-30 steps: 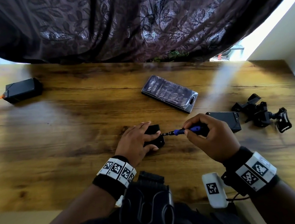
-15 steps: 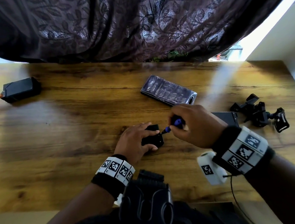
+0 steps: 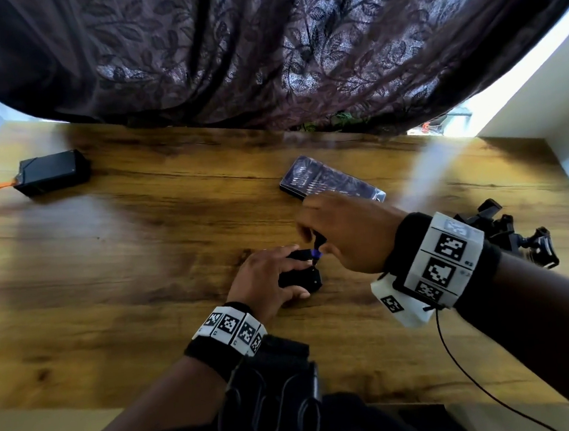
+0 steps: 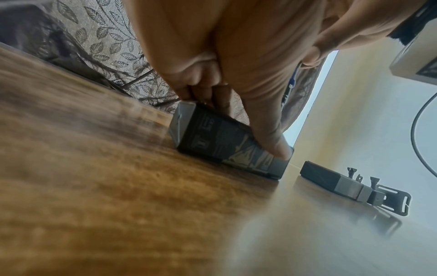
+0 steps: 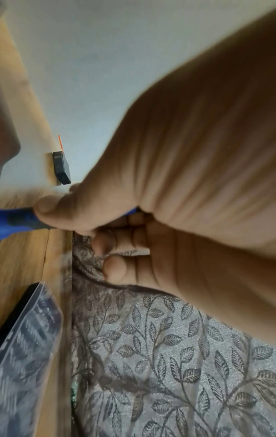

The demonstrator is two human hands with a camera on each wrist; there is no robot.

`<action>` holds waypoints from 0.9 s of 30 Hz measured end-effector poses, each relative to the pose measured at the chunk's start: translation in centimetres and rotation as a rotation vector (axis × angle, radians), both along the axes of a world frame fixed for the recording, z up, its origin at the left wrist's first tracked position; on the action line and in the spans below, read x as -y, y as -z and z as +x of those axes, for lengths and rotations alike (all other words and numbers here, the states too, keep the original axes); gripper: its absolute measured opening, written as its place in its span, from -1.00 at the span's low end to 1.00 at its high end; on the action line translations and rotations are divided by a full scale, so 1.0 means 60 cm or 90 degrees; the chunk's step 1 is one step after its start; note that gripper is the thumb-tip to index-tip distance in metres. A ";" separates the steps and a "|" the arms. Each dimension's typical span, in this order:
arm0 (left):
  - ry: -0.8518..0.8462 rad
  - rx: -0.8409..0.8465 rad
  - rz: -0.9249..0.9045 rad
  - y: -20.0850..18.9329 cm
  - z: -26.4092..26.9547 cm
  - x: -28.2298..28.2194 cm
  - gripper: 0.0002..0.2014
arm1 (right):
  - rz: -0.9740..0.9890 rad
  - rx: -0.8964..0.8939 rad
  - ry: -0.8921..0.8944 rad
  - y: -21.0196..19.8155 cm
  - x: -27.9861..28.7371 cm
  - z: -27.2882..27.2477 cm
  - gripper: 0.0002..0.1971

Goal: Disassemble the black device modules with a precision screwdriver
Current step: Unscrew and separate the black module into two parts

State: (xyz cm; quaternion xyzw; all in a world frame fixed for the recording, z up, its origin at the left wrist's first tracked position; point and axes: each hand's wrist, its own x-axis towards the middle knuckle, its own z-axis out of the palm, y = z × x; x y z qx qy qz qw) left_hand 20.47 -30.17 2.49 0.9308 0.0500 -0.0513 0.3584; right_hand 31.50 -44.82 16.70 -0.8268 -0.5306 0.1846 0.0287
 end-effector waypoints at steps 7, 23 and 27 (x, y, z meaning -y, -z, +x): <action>-0.019 -0.008 0.002 -0.006 0.001 0.008 -0.44 | -0.075 0.009 0.026 -0.016 -0.001 -0.011 -0.87; -0.011 0.022 0.006 0.010 0.005 0.006 -0.43 | -0.050 0.060 0.087 0.001 -0.010 -0.032 -0.91; 0.000 0.020 0.003 0.007 0.004 0.005 -0.43 | -0.076 0.115 0.109 0.010 -0.004 -0.028 -0.83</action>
